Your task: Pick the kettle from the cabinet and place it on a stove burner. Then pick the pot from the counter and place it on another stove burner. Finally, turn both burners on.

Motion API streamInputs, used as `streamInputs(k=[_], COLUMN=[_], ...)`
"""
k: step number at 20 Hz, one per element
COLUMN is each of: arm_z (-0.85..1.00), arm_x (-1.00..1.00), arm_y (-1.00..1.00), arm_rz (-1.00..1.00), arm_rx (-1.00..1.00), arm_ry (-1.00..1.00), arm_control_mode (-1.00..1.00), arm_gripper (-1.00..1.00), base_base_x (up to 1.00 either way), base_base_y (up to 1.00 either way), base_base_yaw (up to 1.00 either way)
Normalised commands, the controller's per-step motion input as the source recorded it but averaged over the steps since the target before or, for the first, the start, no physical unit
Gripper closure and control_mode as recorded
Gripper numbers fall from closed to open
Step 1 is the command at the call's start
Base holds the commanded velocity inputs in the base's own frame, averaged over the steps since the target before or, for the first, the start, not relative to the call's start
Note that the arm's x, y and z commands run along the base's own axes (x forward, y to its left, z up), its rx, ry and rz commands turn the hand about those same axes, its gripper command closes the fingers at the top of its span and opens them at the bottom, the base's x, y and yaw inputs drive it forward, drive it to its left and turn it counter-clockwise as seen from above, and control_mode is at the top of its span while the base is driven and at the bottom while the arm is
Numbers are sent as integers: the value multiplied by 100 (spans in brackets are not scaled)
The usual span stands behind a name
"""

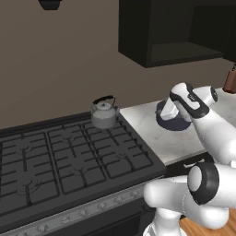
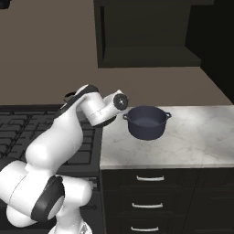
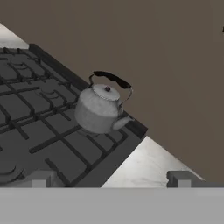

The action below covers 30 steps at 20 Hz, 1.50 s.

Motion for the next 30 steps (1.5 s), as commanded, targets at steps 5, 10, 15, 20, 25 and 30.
streamInputs(k=[5, 10, 15, 20, 25, 30], arm_z=[-27, -26, -17, -9, -4, -16], arm_x=[-2, 0, 0, 1, 11, 17], arm_y=[-33, -49, -56, -54, -32, -5], arm_rz=[5, 12, 18, 18, 13, 6], arm_rx=[-15, -11, -1, -1, -7, -15], arm_ry=[1, 0, 0, 0, 1, 7], arm_control_mode=[-100, -100, -100, -100, -100, -100], arm_gripper=[-100, -100, -100, -100, -100, -100], base_base_x=[0, 0, 0, 0, 0, 0], base_base_y=[0, 0, 0, 0, 0, 0], base_base_yaw=[0, 0, 0, 0, 0, 0])
